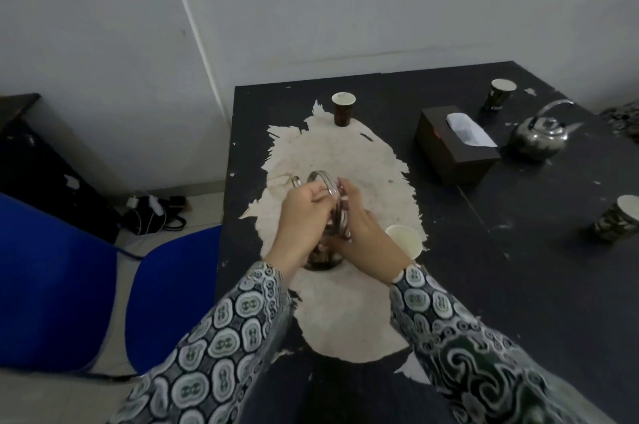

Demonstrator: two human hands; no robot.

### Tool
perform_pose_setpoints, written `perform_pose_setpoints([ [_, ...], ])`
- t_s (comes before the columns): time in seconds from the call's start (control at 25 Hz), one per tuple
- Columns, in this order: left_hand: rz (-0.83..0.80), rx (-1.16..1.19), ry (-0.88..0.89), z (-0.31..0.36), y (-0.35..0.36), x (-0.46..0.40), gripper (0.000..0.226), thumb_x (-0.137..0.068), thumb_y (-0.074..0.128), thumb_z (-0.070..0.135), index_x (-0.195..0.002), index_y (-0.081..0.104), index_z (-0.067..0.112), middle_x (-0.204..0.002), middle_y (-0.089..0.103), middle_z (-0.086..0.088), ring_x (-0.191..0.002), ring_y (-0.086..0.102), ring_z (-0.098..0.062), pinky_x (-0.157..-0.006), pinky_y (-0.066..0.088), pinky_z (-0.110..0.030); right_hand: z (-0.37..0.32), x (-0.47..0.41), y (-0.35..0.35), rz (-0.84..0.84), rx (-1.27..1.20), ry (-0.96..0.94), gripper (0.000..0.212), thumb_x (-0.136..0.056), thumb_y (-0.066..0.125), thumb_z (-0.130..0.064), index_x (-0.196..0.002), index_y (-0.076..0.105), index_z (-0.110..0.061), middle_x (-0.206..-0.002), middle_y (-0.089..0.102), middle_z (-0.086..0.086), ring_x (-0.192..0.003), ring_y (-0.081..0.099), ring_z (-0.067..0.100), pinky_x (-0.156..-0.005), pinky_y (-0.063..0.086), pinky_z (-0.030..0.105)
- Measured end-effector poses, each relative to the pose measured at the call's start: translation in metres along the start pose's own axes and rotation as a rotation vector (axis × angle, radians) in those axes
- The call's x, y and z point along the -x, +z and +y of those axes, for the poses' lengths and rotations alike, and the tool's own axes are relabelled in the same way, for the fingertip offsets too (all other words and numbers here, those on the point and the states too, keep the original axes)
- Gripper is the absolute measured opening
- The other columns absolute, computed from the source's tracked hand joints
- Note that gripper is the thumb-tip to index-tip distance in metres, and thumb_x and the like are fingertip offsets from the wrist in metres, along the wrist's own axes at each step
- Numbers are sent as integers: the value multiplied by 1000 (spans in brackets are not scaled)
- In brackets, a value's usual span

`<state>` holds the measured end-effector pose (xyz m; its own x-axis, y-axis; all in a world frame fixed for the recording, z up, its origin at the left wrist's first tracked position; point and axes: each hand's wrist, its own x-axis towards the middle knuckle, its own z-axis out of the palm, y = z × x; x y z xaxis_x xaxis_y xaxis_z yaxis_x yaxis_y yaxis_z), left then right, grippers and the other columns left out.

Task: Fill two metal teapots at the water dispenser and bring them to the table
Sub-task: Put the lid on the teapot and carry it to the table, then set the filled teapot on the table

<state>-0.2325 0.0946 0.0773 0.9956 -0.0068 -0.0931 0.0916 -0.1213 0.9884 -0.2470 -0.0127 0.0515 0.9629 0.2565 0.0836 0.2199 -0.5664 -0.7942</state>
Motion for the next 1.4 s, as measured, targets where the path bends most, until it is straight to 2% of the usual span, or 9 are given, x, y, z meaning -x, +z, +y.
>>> perform_pose_setpoints([
  [0.28, 110, 435, -181, 26, 64, -83, 15, -89, 49, 11, -79, 60, 9, -97, 68, -12, -92, 67, -20, -74, 55, -24, 49, -91, -80, -46, -23, 124, 57, -79, 60, -1, -130, 36, -12, -95, 55, 6, -90, 55, 21, -78, 41, 27],
  [0.44, 133, 627, -313, 6, 91, -114, 18, -90, 42, 12, -75, 52, 9, -99, 65, -10, -100, 63, -22, -78, 50, -23, 107, -127, -85, -47, 182, 79, 15, -79, 55, 5, -92, 61, 10, -84, 58, 27, -87, 57, 38, -68, 32, 28],
  [0.64, 60, 581, -249, -28, 113, -133, 23, -92, 38, 11, -96, 60, 7, -120, 60, -9, -124, 52, -22, -101, 40, -29, 159, -141, -80, -55, 206, 106, 16, -86, 51, -2, -99, 57, 4, -103, 55, 27, -96, 54, 36, -73, 31, 24],
  [0.72, 22, 527, -220, -40, 117, -137, 31, -94, 38, 12, -117, 56, 0, -123, 59, -6, -125, 50, -19, -104, 38, -28, 170, -143, -79, -78, 166, 131, 17, -87, 52, -3, -102, 55, 2, -105, 56, 24, -94, 54, 34, -73, 33, 22],
  [0.84, -67, 395, -165, -63, 116, -145, 21, -94, 40, 14, -100, 61, 14, -109, 62, 5, -115, 55, -10, -104, 40, -27, 180, -145, -78, -105, 79, 175, 12, -84, 60, -6, -93, 51, -8, -93, 57, 14, -74, 50, 21, -57, 36, 12],
  [1.0, -203, 158, -144, -78, 109, -152, 46, -86, 54, 35, -129, 53, 21, -136, 53, 5, -122, 51, -5, -109, 37, -31, 203, -144, -72, -99, 4, 181, 48, -70, 78, -18, -103, 46, -7, -96, 59, 9, -84, 57, 23, -67, 42, 16],
  [1.16, -33, -179, 117, -102, 99, -129, 37, -91, 49, 2, -124, 54, 18, -121, 60, 10, -115, 55, -7, -95, 41, -13, 221, -139, -63, -82, -29, 163, 66, -57, 83, -16, -105, 38, -18, -102, 55, 4, -89, 56, 20, -73, 48, 27],
  [1.28, -17, -775, 374, -146, 83, -134, 56, -87, 56, 6, -138, 43, 22, -144, 37, 11, -134, 26, -11, -111, 20, -18, 222, -143, -64, -81, -99, 167, 62, -58, 79, -8, -102, 38, -20, -99, 57, 3, -87, 57, 18, -70, 51, 31],
  [1.4, -143, -841, 308, -164, 79, -157, 71, -90, 57, 14, -146, 18, 33, -155, 7, 16, -146, 9, -12, -111, 18, -23, 224, -155, -65, -62, -141, 167, 58, -63, 76, -4, -102, 36, -19, -88, 57, -5, -79, 57, 13, -66, 47, 23],
])
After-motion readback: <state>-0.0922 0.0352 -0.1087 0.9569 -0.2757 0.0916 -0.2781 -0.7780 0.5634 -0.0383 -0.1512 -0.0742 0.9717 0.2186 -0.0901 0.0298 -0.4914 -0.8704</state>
